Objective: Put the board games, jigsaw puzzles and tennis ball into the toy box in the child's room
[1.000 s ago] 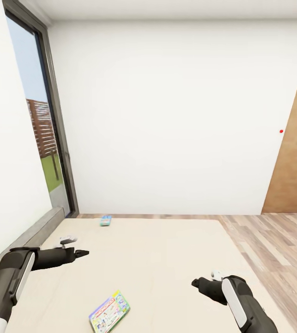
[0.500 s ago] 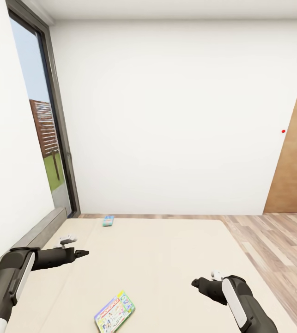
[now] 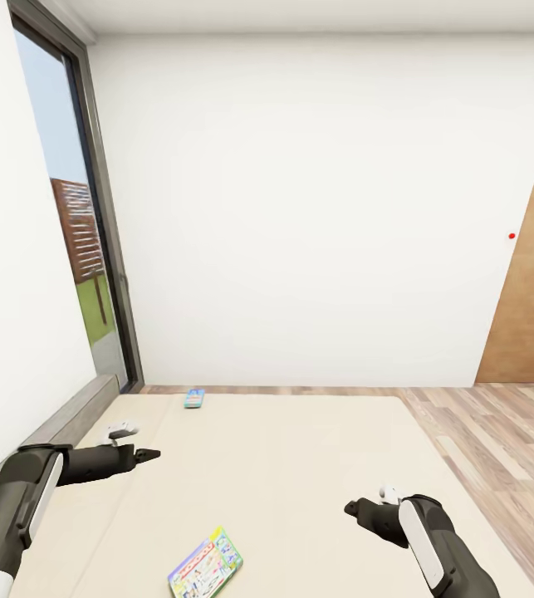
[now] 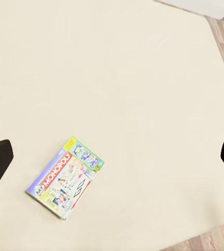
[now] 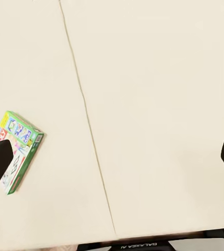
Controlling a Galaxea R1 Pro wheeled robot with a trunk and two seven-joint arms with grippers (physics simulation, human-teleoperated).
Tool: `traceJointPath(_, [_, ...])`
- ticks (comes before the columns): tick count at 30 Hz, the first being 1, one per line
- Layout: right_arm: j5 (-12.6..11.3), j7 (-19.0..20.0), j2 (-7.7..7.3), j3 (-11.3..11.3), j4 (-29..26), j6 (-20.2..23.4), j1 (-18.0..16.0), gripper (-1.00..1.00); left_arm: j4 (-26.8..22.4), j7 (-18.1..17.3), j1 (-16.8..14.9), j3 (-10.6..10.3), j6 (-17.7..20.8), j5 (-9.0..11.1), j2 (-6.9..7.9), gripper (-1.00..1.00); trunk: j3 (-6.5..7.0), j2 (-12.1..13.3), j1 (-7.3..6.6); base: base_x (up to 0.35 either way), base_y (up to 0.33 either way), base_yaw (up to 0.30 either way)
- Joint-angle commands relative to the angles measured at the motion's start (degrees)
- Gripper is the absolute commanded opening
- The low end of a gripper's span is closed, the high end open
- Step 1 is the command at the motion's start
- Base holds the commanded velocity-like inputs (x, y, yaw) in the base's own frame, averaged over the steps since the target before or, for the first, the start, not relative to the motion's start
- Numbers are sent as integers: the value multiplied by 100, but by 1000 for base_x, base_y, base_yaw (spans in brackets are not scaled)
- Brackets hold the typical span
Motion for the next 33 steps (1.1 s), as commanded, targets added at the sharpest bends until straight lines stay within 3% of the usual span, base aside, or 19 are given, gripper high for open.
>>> traceJointPath(1, [-62, -54, -1, 1, -5, 19, -1, 100, -3, -52, -3, 10, 25, -47, -2, 100, -3, -5, 3, 13, 0, 0])
traceJointPath(33, [-71, -54, -1, 1, -5, 19, -1, 100, -3, -53, -3, 9, 24, -46, -4, 100, -3, -5, 3, 48, 0, 0])
